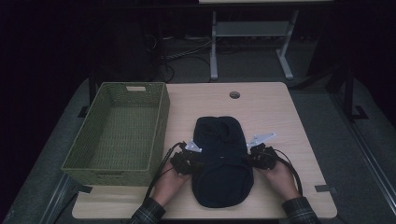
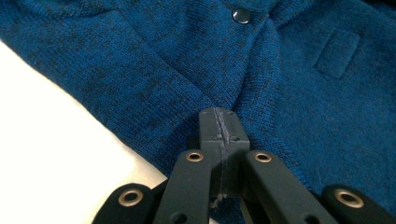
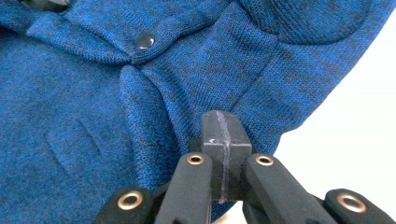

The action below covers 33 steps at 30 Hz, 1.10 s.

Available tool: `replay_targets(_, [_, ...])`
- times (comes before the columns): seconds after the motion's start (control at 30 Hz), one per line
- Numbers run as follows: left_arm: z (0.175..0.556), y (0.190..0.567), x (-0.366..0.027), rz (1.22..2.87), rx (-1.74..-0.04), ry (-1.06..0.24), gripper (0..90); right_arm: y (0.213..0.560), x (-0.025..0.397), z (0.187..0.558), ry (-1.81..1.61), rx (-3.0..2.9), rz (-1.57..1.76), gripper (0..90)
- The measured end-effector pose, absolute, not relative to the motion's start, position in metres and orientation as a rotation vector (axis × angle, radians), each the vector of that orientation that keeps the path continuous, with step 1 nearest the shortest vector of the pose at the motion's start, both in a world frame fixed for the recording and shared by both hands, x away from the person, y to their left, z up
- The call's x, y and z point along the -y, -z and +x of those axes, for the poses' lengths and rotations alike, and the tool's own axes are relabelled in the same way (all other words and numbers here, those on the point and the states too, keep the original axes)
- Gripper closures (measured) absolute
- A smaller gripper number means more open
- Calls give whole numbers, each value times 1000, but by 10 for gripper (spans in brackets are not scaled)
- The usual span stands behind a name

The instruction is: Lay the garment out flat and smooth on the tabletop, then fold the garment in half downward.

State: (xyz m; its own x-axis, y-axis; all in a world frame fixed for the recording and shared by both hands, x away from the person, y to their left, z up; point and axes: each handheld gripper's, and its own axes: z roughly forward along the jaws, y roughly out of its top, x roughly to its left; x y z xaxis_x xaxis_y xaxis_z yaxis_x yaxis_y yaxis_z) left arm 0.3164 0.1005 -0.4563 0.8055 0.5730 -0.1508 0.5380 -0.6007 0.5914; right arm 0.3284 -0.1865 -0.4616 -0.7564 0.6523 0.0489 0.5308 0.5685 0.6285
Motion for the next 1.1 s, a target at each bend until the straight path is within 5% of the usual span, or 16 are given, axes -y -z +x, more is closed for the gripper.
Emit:
replay_targets(1.0, [306, 456, -96, 2350, -785, 1, 889, 464, 197, 303, -1006, -2597, 1022, 898])
replay_targets(1.1, [307, 453, -98, 2358, -782, -9, 825, 462, 197, 303, -998, -2590, 1005, 824])
